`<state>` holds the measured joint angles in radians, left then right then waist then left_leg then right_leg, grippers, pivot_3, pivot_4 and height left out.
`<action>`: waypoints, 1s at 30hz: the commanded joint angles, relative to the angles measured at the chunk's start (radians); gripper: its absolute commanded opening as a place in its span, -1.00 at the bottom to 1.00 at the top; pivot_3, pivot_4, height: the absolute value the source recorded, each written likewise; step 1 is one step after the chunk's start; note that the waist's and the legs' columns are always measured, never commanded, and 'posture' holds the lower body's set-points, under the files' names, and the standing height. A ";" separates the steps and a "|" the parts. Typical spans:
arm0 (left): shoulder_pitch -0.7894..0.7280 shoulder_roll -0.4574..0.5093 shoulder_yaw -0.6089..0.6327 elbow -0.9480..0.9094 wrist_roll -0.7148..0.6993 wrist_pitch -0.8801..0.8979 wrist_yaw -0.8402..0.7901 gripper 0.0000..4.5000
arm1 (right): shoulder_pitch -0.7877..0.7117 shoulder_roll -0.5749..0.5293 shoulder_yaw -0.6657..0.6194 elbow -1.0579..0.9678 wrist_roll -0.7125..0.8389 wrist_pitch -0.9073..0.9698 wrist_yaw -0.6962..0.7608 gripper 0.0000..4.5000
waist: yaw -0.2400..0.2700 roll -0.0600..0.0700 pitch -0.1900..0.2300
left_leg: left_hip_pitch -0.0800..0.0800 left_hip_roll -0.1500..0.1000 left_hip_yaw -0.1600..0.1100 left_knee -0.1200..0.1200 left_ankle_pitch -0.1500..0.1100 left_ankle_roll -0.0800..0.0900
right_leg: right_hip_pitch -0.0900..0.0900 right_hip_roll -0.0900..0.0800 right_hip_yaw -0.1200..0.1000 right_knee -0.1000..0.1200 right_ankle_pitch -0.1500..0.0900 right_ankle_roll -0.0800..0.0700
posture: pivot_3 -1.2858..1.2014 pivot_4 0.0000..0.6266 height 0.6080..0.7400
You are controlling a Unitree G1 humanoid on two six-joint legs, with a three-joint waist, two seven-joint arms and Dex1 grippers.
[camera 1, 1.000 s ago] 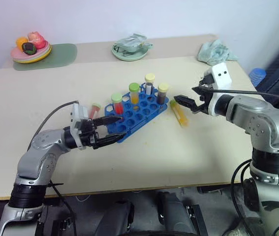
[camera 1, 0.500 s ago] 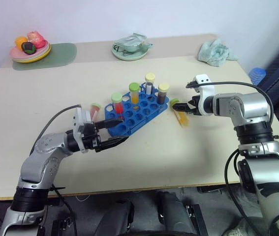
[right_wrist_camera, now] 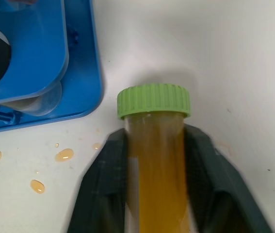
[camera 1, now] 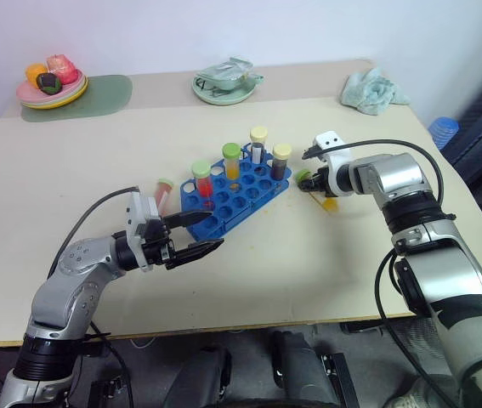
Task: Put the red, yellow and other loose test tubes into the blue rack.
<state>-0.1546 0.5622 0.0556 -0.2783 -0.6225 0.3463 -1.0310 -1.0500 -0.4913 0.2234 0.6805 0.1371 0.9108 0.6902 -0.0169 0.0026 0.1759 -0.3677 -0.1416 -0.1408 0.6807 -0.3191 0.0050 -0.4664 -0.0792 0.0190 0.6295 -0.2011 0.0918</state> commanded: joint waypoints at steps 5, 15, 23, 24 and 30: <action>-0.001 0.015 0.028 -0.016 -0.021 0.002 -0.005 0.45 | 0.219 -0.197 0.015 -0.555 0.074 0.053 0.224 -0.62 | 0.017 0.000 0.000 | -0.004 0.000 -0.001 0.001 0.000 0.000 | -0.003 0.000 -0.001 -0.001 0.000 0.000 | 0.03 -0.52 1.00; -0.015 0.024 0.028 0.033 -0.018 -0.001 -0.035 0.45 | 0.565 -0.040 -0.288 -1.068 0.391 -0.173 0.208 -0.62 | 0.017 -0.002 0.000 | -0.001 0.001 0.001 0.001 -0.001 0.001 | 0.000 0.000 0.000 -0.001 0.002 0.002 | 0.03 -0.52 1.00; -0.038 0.038 0.043 0.073 -0.027 0.010 -0.057 0.45 | 0.506 0.363 -0.308 -0.816 0.332 -0.627 0.024 -0.62 | 0.007 -0.003 0.000 | 0.001 0.001 0.002 0.001 0.000 0.001 | 0.001 0.001 0.000 -0.001 0.002 0.002 | 0.03 -0.52 1.00; -0.038 0.039 0.044 0.073 -0.025 0.010 -0.058 0.45 | 0.498 0.383 -0.304 -0.779 0.327 -0.667 0.024 -0.62 | 0.006 -0.003 0.000 | 0.001 0.001 0.002 0.001 0.000 0.001 | 0.001 0.001 0.000 -0.001 0.002 0.002 | 0.03 -0.52 1.00; -0.026 0.045 0.067 0.049 -0.039 0.030 -0.040 0.45 | 0.471 0.482 -0.294 -0.570 0.300 -0.884 0.034 -0.62 | -0.002 -0.002 0.000 | 0.002 0.001 0.002 0.000 0.000 0.000 | 0.000 0.002 0.001 0.000 0.002 0.001 | 0.03 -0.52 1.00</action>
<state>-0.1780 0.5910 0.0905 -0.1993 -0.6428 0.3711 -1.0765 -0.5492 -0.0249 -0.0741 0.0946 0.4391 0.0927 0.7141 -0.0193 0.0001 0.1755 -0.3659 -0.1408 -0.1391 0.6808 -0.3193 0.0051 -0.4662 -0.0776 0.0198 0.6296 -0.1992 0.0932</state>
